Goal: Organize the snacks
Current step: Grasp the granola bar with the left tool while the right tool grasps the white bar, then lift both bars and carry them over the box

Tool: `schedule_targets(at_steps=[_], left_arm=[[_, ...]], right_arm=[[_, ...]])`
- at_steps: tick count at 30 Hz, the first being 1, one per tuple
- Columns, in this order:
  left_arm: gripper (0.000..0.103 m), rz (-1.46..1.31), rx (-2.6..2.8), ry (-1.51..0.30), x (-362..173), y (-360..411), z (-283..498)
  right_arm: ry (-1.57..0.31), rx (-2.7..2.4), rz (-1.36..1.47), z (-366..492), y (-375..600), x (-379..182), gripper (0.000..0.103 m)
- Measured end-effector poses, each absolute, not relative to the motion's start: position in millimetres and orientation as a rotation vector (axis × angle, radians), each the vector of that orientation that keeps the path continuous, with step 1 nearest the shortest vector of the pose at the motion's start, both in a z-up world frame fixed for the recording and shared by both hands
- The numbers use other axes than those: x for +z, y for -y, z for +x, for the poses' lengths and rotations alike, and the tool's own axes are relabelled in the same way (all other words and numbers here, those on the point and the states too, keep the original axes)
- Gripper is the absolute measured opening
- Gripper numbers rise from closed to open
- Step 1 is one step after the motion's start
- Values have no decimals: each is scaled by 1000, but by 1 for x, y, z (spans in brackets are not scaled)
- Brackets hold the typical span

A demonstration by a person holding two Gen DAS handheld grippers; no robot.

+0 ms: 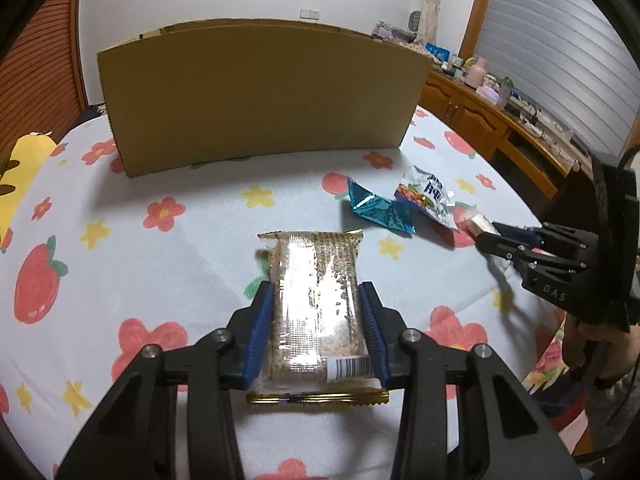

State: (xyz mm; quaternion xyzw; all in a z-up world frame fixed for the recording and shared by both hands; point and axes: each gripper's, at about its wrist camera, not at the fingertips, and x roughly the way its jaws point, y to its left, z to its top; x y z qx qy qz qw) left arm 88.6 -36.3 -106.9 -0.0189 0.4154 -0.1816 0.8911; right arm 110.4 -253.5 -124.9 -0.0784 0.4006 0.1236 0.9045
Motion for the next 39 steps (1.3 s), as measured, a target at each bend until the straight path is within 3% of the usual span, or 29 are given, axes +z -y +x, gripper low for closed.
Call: schedule_targets(at_steps=[2,39], left_arm=[[41,-47,-375,-851,-105,33,87],[41,-75,-357,-668,-55,14,78]], right_arm=[[-816,252,-169,109,254,-125,20],[-673,321,-78,75,256,-83,20]])
